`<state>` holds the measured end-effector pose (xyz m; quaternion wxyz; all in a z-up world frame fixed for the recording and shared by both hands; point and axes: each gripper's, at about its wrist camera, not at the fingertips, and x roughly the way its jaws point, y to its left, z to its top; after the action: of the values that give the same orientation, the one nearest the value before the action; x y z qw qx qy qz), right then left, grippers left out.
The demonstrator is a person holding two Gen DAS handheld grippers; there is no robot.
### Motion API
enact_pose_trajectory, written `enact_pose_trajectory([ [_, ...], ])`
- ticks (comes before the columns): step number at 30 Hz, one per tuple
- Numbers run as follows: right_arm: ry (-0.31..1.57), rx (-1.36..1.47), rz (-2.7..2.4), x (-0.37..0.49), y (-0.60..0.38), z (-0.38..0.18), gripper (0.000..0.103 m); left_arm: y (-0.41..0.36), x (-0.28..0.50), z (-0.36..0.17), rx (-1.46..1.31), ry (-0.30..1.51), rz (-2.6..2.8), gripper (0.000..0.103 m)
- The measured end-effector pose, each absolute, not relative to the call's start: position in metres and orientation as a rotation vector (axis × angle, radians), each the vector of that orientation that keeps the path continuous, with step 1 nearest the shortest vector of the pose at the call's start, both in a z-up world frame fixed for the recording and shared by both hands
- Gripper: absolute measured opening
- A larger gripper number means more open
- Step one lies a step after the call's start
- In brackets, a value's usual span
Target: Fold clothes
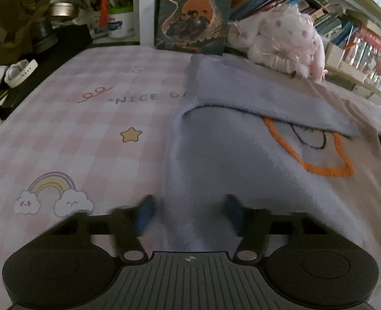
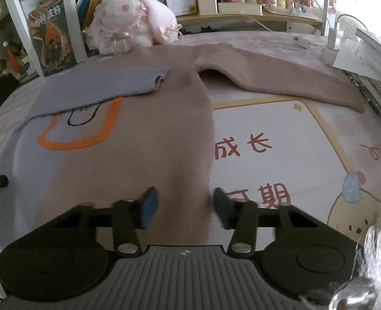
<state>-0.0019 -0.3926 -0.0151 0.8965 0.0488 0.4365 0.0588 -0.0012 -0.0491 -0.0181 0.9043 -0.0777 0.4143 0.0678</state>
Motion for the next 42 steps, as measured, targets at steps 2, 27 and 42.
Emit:
enact_pose_trajectory([
  [2,0.907,0.100,0.120,-0.003,-0.392,-0.015,0.020,-0.043,0.000,-0.017,-0.215,0.868,0.102,0.007],
  [27,0.922,0.017,0.264,-0.013,-0.341,-0.010,0.014,0.014,-0.004,-0.012,-0.175,0.856,0.134,0.007],
  [42,0.921,0.036,0.152,-0.017,-0.331,-0.011,0.022,0.019,-0.011,-0.013,-0.129,0.831,0.091,0.018],
])
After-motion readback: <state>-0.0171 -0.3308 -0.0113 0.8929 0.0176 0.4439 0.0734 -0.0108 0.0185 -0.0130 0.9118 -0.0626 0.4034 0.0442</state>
